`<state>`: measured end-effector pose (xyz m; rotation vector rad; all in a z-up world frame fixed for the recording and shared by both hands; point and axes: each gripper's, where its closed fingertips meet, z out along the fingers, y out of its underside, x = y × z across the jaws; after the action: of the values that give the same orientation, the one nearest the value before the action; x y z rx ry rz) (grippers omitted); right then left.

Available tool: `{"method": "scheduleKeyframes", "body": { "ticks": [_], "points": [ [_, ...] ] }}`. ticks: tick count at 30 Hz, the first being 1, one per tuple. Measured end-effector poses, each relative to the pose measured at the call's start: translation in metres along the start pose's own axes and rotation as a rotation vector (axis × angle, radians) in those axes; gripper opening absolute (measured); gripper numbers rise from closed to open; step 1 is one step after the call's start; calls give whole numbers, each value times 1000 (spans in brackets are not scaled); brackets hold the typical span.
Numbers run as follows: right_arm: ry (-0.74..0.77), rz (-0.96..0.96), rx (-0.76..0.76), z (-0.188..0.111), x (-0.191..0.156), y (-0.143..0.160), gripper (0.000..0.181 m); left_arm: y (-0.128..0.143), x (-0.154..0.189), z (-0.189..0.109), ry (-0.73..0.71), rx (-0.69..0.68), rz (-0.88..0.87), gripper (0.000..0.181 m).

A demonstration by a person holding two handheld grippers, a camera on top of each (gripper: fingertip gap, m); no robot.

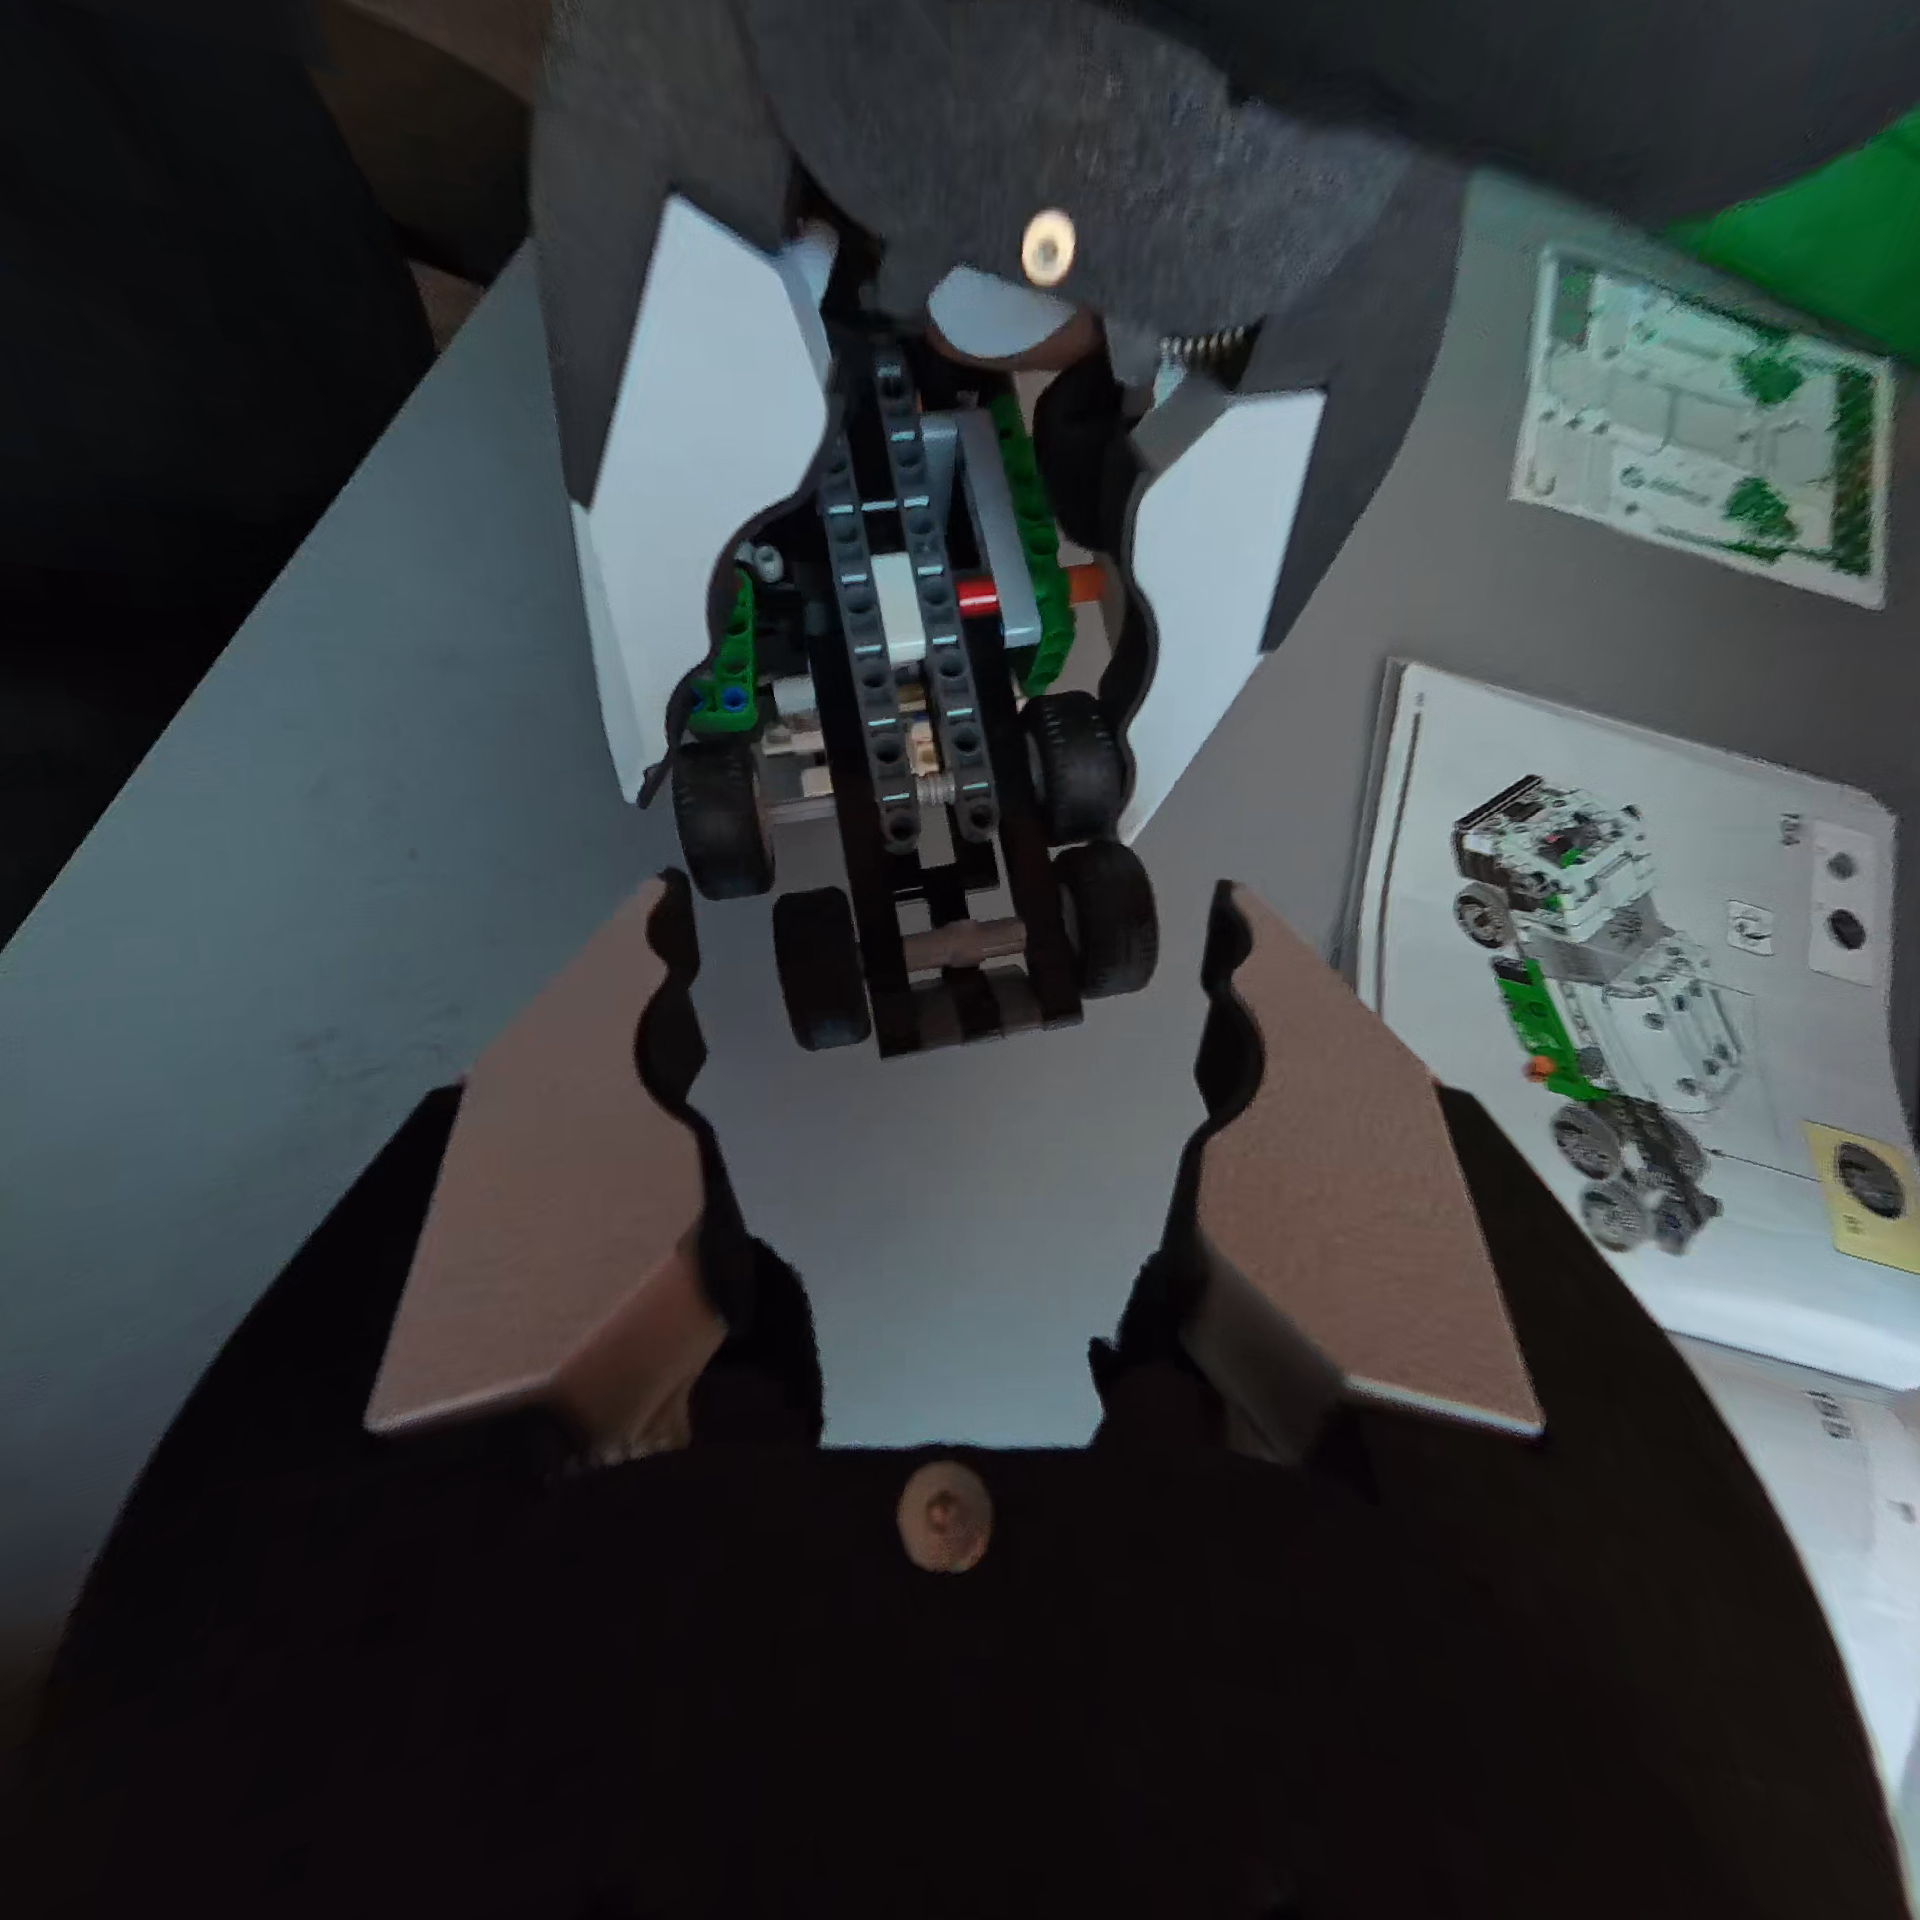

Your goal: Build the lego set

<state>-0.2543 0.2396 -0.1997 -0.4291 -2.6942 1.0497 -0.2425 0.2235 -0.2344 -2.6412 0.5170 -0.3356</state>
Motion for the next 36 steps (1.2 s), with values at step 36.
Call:
{"method": "scheduleKeyframes", "body": {
  "ticks": [36],
  "points": [
    [35,145,80,-2,-8,-7,92,-14,14,-26,132,151,16,90]
  ]
}}
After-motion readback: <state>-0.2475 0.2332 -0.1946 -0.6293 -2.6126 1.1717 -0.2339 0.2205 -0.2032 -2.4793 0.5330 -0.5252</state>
